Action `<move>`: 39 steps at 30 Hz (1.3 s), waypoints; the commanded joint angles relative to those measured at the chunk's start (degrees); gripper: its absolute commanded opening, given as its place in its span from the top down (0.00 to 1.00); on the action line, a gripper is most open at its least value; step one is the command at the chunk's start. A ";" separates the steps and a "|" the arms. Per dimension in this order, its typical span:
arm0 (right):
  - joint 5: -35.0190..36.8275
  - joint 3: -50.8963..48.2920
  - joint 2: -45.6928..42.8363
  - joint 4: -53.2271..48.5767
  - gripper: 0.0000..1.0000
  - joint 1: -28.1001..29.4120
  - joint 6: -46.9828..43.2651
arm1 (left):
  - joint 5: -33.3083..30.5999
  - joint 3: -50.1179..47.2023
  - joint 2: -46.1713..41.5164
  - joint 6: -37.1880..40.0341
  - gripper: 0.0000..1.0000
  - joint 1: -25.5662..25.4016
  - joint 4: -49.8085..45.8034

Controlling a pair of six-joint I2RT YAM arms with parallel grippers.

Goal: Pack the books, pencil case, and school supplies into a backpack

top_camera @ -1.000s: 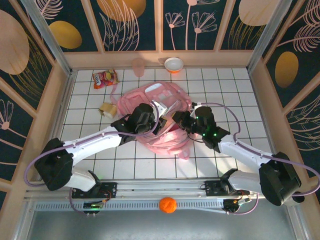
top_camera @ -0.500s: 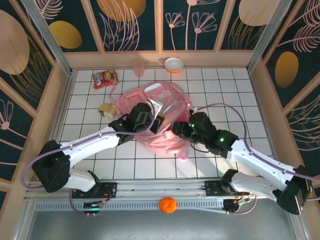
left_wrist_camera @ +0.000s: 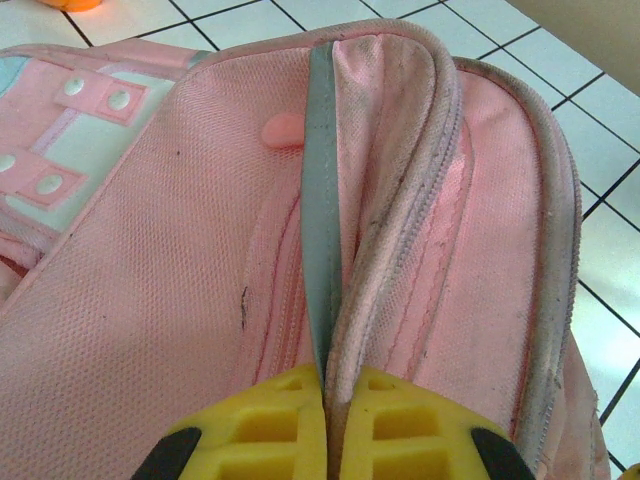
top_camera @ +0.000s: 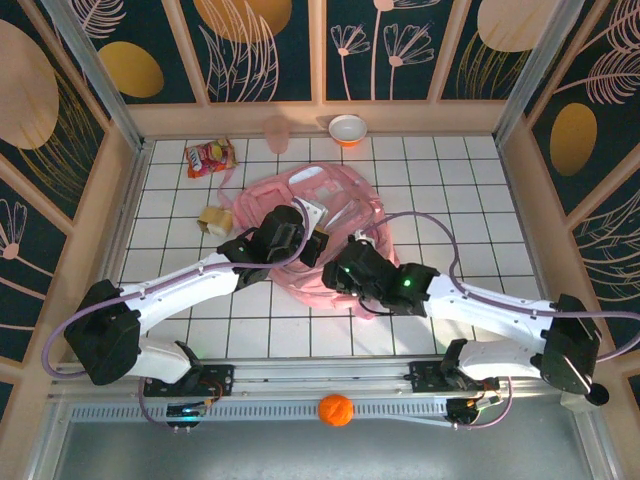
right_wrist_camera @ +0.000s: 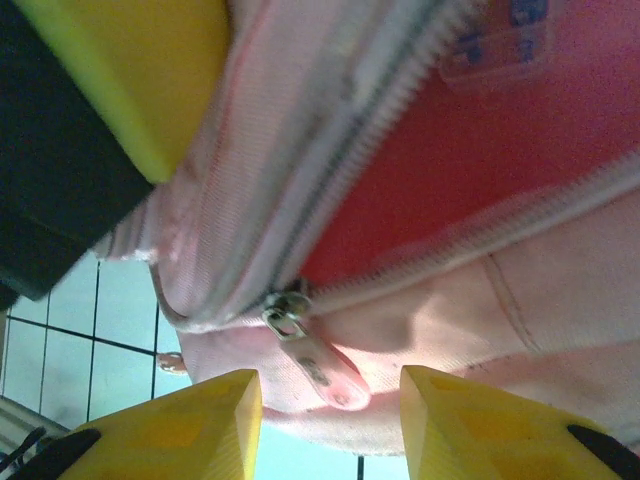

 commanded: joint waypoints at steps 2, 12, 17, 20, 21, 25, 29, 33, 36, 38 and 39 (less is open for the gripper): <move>0.85 3.71 2.99 0.72 0.59 0.07 -4.53 | -0.30 2.67 -0.96 -2.43 1.00 0.79 2.95; 6.05 9.00 11.05 -10.13 0.64 0.56 -6.52 | -0.88 5.29 -1.10 -1.51 1.00 0.79 2.52; 8.55 8.63 10.07 -12.44 0.79 0.47 -5.89 | -1.39 5.23 -1.36 -0.89 1.00 0.79 2.08; 8.35 7.53 8.83 -11.29 0.84 0.31 -6.14 | -1.53 5.28 -1.35 -0.90 1.00 0.80 1.94; 8.27 7.12 8.53 -10.92 0.86 0.30 -6.15 | -1.49 5.23 -1.33 -0.96 1.00 0.79 1.90; 8.33 6.24 7.98 -10.58 0.93 -0.61 -6.18 | -1.44 5.43 -1.25 -0.54 1.00 0.79 1.77; 8.90 7.13 7.68 -12.96 0.97 -2.68 -6.26 | -1.55 5.76 -0.94 1.01 1.00 0.79 0.64; 8.13 6.97 6.30 -13.45 0.99 -5.54 -8.19 | -1.55 5.68 -0.97 2.10 1.00 0.79 -0.03; 6.70 6.63 4.98 -12.57 1.00 -7.78 -10.35 | -0.92 5.48 -1.01 2.71 1.00 0.79 -0.20; 5.85 6.55 4.09 -12.00 1.00 -9.37 -11.80 | -0.74 5.39 -1.02 3.20 1.00 0.80 -0.60; 5.34 6.46 3.65 -11.65 1.00 -9.98 -12.31 | -0.65 5.39 -1.05 3.40 1.00 0.80 -0.71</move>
